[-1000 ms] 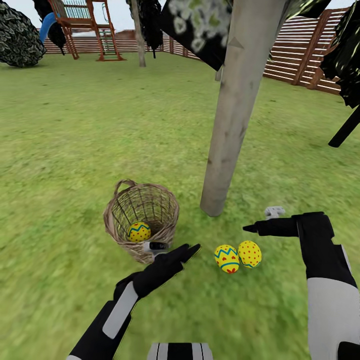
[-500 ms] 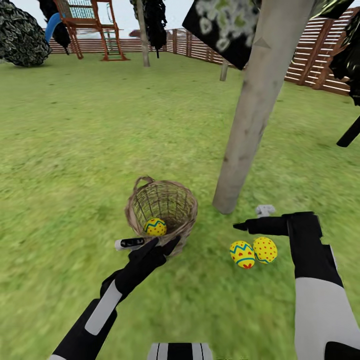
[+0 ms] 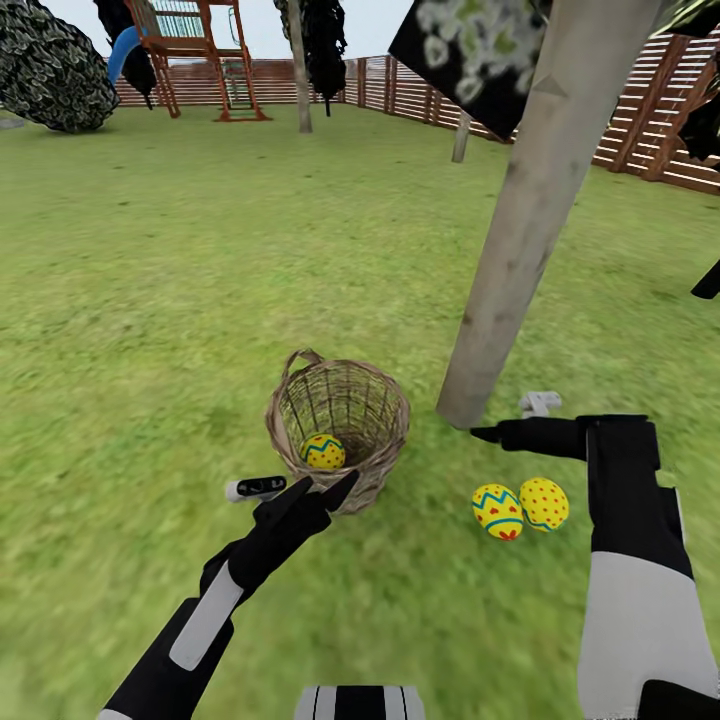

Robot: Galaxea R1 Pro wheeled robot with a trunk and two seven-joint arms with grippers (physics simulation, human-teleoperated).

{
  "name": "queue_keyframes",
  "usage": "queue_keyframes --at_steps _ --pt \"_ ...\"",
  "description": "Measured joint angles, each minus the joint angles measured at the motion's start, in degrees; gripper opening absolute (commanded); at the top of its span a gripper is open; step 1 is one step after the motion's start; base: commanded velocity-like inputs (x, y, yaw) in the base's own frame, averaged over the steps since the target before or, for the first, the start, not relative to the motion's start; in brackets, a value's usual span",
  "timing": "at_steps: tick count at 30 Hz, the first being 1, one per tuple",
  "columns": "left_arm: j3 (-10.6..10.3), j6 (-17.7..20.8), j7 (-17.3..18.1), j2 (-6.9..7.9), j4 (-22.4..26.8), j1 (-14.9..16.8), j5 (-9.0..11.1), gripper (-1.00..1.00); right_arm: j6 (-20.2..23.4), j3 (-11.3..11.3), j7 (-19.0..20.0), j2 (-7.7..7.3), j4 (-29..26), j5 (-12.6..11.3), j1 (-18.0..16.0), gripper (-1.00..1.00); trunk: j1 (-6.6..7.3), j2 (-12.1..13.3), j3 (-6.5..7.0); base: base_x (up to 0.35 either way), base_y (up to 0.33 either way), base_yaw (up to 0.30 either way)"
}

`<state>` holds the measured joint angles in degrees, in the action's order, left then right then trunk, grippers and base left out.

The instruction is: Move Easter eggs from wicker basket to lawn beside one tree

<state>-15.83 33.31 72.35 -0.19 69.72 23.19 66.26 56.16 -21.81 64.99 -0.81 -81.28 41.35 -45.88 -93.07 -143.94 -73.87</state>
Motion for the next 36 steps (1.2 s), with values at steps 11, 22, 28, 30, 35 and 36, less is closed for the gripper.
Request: queue_keyframes --at_steps 11,22,28,30,35,36 --pt "0.0 0.0 1.4 0.0 0.0 0.0 0.0 1.0 -0.1 0.2 -0.1 0.2 -0.4 0.0 -0.4 1.0 0.0 0.0 0.0 0.015 0.249 0.049" --pt "0.0 -0.1 1.5 0.0 -0.6 0.0 0.0 1.0 0.1 0.1 0.1 1.01 -1.6 -0.7 -0.5 1.0 0.0 0.0 0.0 0.0 0.025 0.282" --pt "0.0 -0.1 1.5 0.0 -0.6 0.0 -0.1 1.0 0.1 0.3 0.1 3.51 -1.6 -4.6 -0.6 1.0 0.0 0.0 0.0 0.0 0.0 0.294" --pt "0.0 -0.1 1.5 0.0 -0.6 0.0 -0.1 1.0 0.1 0.3 0.0 3.63 -1.5 -4.8 -0.6 1.0 0.0 0.0 0.0 0.072 0.031 0.294" --pt "0.0 -0.1 1.5 0.0 -0.6 0.0 -0.1 1.0 -0.4 1.4 -9.5 3.74 -0.8 -4.2 -0.6 1.0 0.02 0.0 0.0 0.242 0.159 0.105" --pt "0.0 -0.2 1.5 0.0 -0.6 0.0 -0.1 1.0 -0.5 2.2 -12.8 3.74 -0.6 -4.4 -0.6 1.0 0.02 0.0 0.0 0.268 0.181 0.015"
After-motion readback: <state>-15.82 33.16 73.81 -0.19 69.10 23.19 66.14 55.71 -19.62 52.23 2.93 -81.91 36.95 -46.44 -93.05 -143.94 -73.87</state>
